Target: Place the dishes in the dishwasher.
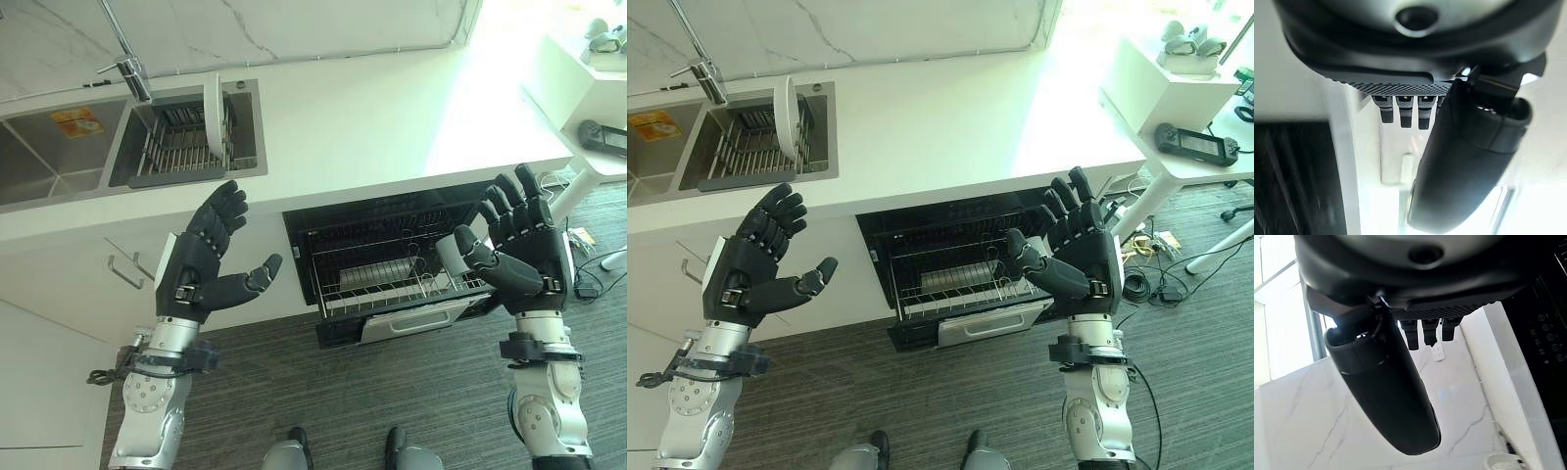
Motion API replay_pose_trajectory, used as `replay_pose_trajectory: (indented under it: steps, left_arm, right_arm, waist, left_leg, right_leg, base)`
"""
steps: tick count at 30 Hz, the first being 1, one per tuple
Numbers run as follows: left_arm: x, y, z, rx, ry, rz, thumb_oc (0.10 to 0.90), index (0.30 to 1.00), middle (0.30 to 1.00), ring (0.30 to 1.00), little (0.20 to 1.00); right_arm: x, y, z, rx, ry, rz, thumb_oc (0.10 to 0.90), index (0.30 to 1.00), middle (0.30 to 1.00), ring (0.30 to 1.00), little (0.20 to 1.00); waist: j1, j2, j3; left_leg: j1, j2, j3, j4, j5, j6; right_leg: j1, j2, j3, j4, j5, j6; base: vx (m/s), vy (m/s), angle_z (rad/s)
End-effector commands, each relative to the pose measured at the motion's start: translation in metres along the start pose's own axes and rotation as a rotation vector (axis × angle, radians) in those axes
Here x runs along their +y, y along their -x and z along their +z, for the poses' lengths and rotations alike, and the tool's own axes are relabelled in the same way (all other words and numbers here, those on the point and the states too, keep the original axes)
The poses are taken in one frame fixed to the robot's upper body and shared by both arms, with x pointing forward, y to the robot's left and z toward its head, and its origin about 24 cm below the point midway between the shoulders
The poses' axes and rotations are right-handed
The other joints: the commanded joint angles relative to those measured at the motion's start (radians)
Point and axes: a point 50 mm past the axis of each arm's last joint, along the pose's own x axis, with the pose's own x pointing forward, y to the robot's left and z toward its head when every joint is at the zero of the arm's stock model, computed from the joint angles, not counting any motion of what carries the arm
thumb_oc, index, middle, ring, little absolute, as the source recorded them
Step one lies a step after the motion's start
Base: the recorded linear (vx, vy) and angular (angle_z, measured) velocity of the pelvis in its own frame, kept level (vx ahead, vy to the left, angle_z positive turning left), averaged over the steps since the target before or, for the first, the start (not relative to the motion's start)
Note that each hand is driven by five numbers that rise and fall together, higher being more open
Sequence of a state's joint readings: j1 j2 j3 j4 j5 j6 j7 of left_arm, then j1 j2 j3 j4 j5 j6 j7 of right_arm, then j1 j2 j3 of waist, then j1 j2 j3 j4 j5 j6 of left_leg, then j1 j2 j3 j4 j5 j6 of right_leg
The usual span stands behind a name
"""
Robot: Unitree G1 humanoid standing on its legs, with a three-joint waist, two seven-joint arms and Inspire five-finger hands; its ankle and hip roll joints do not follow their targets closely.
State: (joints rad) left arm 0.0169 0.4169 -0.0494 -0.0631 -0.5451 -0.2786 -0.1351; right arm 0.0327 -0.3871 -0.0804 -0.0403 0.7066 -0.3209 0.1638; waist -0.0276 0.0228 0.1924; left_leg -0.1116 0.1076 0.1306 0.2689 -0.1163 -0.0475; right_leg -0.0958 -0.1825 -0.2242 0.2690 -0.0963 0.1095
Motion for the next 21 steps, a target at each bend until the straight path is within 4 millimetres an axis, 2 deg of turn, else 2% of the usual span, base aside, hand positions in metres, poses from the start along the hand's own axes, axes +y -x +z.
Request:
replay_pose_trajectory:
  steps: [1, 2, 4, 6, 7, 11, 12, 13, 15, 17, 18, 19, 20, 21]
  left_arm:
    - [-0.018, -0.032, 0.034, -0.212, 0.046, -0.095, 0.8, 0.9, 0.9, 0.9, 0.9]
    - [-0.02, -0.031, 0.031, -0.193, 0.042, -0.103, 0.8, 0.9, 0.9, 0.9, 0.9]
    - [-0.022, -0.03, 0.03, -0.184, 0.036, -0.122, 0.8, 0.9, 0.9, 0.9, 0.9]
    - [-0.023, -0.028, 0.03, -0.191, 0.034, -0.131, 0.8, 0.9, 0.9, 0.9, 0.9]
    - [-0.021, -0.025, 0.032, -0.198, 0.038, -0.127, 0.8, 0.9, 0.9, 0.9, 0.9]
    - [-0.014, -0.019, 0.038, -0.232, 0.041, -0.124, 0.8, 0.9, 0.9, 0.9, 0.9]
    - [-0.015, -0.02, 0.041, -0.274, 0.021, -0.145, 0.8, 0.9, 0.9, 0.9, 0.9]
    - [-0.018, -0.022, 0.042, -0.292, -0.009, -0.173, 0.8, 0.9, 0.9, 0.9, 0.9]
    - [-0.028, -0.03, 0.038, -0.275, -0.033, -0.22, 0.8, 0.9, 0.9, 0.9, 0.9]
    - [-0.033, -0.035, 0.038, -0.257, -0.063, -0.229, 0.8, 0.9, 0.9, 0.9, 0.9]
    - [-0.031, -0.035, 0.037, -0.243, -0.068, -0.208, 0.8, 0.9, 0.9, 0.9, 0.9]
    - [-0.027, -0.034, 0.036, -0.226, -0.064, -0.18, 0.8, 0.9, 0.9, 0.9, 0.9]
    - [-0.019, -0.031, 0.034, -0.197, -0.058, -0.152, 0.8, 0.9, 0.9, 0.9, 0.9]
    - [-0.018, -0.031, 0.034, -0.188, -0.059, -0.154, 0.8, 0.9, 0.9, 0.9, 0.9]
  right_arm:
    - [0.012, -0.017, 0.042, -0.218, 0.039, 0.12, 0.8, 0.9, 0.9, 0.9, 0.9]
    - [0.009, -0.014, 0.041, -0.218, 0.019, 0.079, 0.8, 0.9, 0.9, 0.9, 0.9]
    - [0.006, -0.013, 0.041, -0.213, 0.032, 0.061, 0.8, 0.9, 0.9, 0.9, 0.9]
    - [0.003, -0.011, 0.042, -0.216, 0.059, 0.053, 0.8, 0.9, 0.9, 0.9, 0.9]
    - [0.002, -0.009, 0.043, -0.217, 0.067, 0.05, 0.8, 0.9, 0.9, 0.9, 0.9]
    - [-0.005, -0.007, 0.052, -0.239, 0.058, 0.025, 0.8, 0.9, 0.9, 0.9, 0.9]
    - [-0.01, -0.007, 0.059, -0.262, 0.084, -0.003, 0.8, 0.9, 0.9, 0.9, 0.9]
    - [-0.013, -0.007, 0.061, -0.273, 0.125, -0.037, 0.8, 0.9, 0.9, 0.9, 0.9]
    - [-0.019, -0.005, 0.06, -0.283, 0.114, -0.082, 0.8, 0.9, 0.9, 0.9, 0.9]
    - [-0.022, -0.003, 0.058, -0.283, 0.107, -0.088, 0.8, 0.9, 0.9, 0.9, 0.9]
    - [-0.02, -0.002, 0.056, -0.276, 0.105, -0.077, 0.8, 0.9, 0.9, 0.9, 0.9]
    - [-0.017, -0.002, 0.055, -0.271, 0.088, -0.061, 0.8, 0.9, 0.9, 0.9, 0.9]
    - [-0.014, -0.003, 0.052, -0.263, 0.049, -0.049, 0.8, 0.9, 0.9, 0.9, 0.9]
    - [-0.014, -0.003, 0.052, -0.261, 0.041, -0.049, 0.8, 0.9, 0.9, 0.9, 0.9]
  waist:
    - [-0.082, -0.019, -0.069]
    - [-0.079, -0.029, -0.069]
    - [-0.08, -0.04, -0.07]
    - [-0.086, -0.044, -0.072]
    - [-0.088, -0.04, -0.074]
    - [-0.098, -0.023, -0.076]
    - [-0.113, -0.01, -0.074]
    - [-0.125, -0.001, -0.075]
    - [-0.125, 0.003, -0.076]
    - [-0.116, 0.004, -0.075]
    - [-0.111, 0.005, -0.074]
    - [-0.102, 0.006, -0.073]
    - [-0.094, 0.012, -0.069]
    - [-0.094, 0.012, -0.068]
  left_leg:
    - [-0.001, -0.026, 0.055, 0.031, -0.074, 0.02]
    - [0.01, -0.041, 0.084, 0.031, -0.076, 0.027]
    - [0.025, -0.028, 0.109, 0.031, -0.07, 0.021]
    - [0.034, 0.033, 0.12, 0.031, -0.056, 0.002]
    - [0.033, 0.075, 0.107, 0.031, -0.047, -0.013]
    - [0.009, 0.195, 0.034, 0.031, -0.008, -0.062]
    - [0.009, 0.224, 0.054, 0.031, -0.003, -0.071]
    - [0.011, 0.228, 0.082, 0.031, -0.011, -0.072]
    - [-0.007, 0.188, 0.058, 0.031, -0.025, -0.062]
    - [-0.015, 0.104, 0.024, 0.031, -0.056, -0.028]
    - [-0.013, 0.077, 0.028, 0.031, -0.062, -0.013]
    - [-0.009, 0.059, 0.041, 0.031, -0.071, 0.003]
    - [-0.005, 0.047, 0.051, 0.031, -0.085, 0.027]
    - [0.002, 0.045, 0.057, 0.031, -0.094, 0.031]
  right_leg:
    - [0.022, 0.108, 0.05, 0.031, -0.108, -0.031]
    - [0.03, 0.094, 0.045, 0.031, -0.107, -0.033]
    - [0.036, 0.079, 0.037, 0.031, -0.104, -0.032]
    - [0.031, 0.062, 0.033, 0.031, -0.096, -0.026]
    - [0.029, 0.052, 0.033, 0.031, -0.094, -0.019]
    - [0.033, 0.009, 0.056, 0.031, -0.095, 0.008]
    - [0.044, -0.028, 0.046, 0.031, -0.092, 0.026]
    - [0.049, -0.059, 0.032, 0.031, -0.082, 0.041]
    - [0.047, -0.108, 0.035, 0.031, -0.048, 0.076]
    - [0.039, -0.137, 0.042, 0.031, -0.007, 0.075]
    - [0.041, -0.144, 0.021, 0.031, 0.026, 0.07]
    - [0.046, -0.144, -0.016, 0.031, 0.075, 0.071]
    - [0.046, -0.086, -0.047, 0.031, 0.101, 0.072]
    - [0.049, -0.06, -0.049, 0.031, 0.087, 0.074]
  base:
    - [0.27, 0.079, -0.12]
    - [0.25, 0.111, -0.26]
    - [0.13, 0.158, -0.16]
    - [0.1, 0.325, 0.05]
    - [0.09, 0.436, 0.08]
    - [0.13, 0.574, 0.13]
    - [0.17, 0.805, 0.03]
    - [0.16, 0.771, 0.06]
    - [0.12, 0.541, 0.48]
    - [0.16, 0.47, 0.48]
    - [0.16, 0.437, 0.1]
    - [0.15, 0.452, -0.09]
    - [0.12, 0.35, -0.44]
    - [0.13, 0.291, -0.42]
